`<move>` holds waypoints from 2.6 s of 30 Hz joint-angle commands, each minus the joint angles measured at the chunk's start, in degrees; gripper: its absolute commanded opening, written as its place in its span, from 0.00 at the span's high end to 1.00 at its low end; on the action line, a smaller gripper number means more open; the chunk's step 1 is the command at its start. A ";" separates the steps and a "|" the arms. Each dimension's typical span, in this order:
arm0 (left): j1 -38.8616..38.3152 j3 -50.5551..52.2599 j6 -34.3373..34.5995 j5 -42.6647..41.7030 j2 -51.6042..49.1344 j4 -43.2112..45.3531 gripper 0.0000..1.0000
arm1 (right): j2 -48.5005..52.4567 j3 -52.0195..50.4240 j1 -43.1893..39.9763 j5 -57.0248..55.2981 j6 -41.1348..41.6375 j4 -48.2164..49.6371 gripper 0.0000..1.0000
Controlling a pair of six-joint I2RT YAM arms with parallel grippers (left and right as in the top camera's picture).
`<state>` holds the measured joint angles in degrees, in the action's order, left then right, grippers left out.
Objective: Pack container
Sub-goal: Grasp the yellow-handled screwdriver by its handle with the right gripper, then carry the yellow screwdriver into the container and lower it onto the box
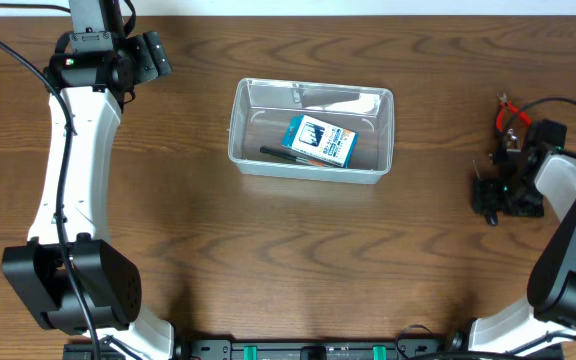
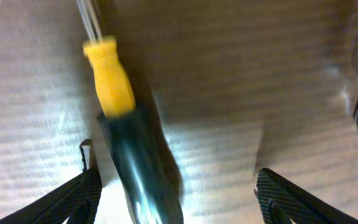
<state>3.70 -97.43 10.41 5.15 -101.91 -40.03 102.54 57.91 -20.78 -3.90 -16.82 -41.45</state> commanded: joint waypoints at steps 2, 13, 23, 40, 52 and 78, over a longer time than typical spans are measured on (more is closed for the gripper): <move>0.13 -0.31 -0.76 0.94 -0.79 0.02 0.02 | -1.51 -2.29 -0.90 -1.11 -4.13 1.27 0.17; 0.13 -0.31 -0.76 0.94 -0.79 0.00 0.02 | -1.27 -5.55 -0.92 4.61 -12.00 8.37 0.36; 0.13 -0.31 -0.76 0.94 -0.79 0.00 0.02 | -1.27 -6.67 -0.90 4.98 -9.33 7.85 0.71; 0.13 -0.31 -0.76 0.92 -0.79 0.00 0.02 | -1.29 -6.10 -0.90 4.07 -6.03 8.48 0.99; 0.13 -0.31 -0.76 0.94 -0.79 0.00 0.02 | -1.29 10.62 -0.20 3.72 -4.42 3.61 0.99; 0.13 -0.31 -0.76 0.94 -0.79 0.00 0.02 | -1.29 33.20 33.86 14.67 -22.05 0.00 0.99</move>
<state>3.70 -97.43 10.39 5.15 -101.91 -40.03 101.43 90.08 10.46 6.68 -34.81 -41.15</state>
